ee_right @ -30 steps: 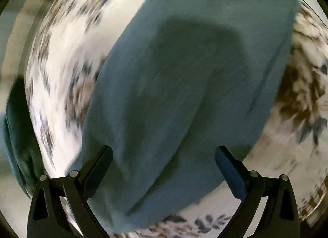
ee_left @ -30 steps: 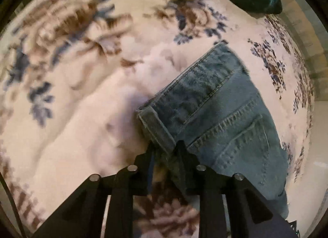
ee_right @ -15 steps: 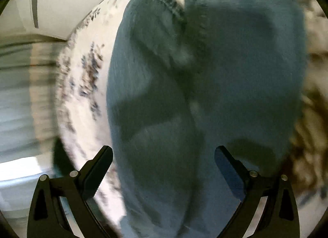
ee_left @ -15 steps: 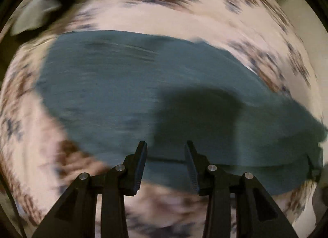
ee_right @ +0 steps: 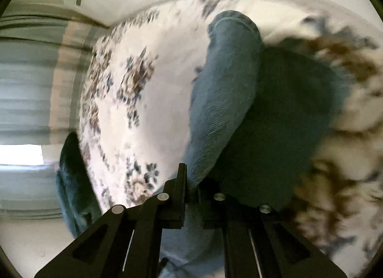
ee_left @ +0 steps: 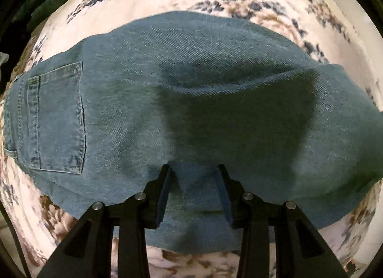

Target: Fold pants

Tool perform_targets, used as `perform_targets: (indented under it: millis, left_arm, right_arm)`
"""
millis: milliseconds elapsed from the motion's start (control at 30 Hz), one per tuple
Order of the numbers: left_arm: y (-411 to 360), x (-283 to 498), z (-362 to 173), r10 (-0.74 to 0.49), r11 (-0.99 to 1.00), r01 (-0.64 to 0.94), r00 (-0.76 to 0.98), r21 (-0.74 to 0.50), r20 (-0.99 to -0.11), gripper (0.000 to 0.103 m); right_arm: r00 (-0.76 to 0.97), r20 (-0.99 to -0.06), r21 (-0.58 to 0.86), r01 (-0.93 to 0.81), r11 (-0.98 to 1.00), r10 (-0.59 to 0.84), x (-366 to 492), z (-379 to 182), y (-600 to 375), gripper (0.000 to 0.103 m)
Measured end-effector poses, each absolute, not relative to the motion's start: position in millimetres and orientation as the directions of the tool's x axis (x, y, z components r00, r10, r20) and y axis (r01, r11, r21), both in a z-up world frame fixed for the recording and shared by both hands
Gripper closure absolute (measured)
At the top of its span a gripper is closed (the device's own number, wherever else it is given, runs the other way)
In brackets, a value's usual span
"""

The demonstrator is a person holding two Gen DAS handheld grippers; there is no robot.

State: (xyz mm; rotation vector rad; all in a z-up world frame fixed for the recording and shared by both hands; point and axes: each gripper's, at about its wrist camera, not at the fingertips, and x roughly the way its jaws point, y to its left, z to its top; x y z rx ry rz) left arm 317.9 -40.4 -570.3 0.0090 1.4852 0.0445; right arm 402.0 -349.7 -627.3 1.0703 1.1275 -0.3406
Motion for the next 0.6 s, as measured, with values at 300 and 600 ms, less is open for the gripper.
perform_targets:
  millis: [300, 600]
  left_arm:
    - [-59.5, 320.4, -570.1, 0.052, 0.999, -0.018, 0.085, 0.051, -0.995, 0.068]
    - [-159.4, 321.8, -522.6, 0.045, 0.984, 0.155, 0.255, 0.086, -0.966, 0.068]
  right_arm:
    - [0.472, -0.834, 0.551, 0.723, 0.416, 0.285, 361.7, -631.2, -425.4, 0.041]
    - [0.32, -0.875, 0.484, 0.583, 0.653, 0.363, 423.2, -646.9, -461.3, 0.03]
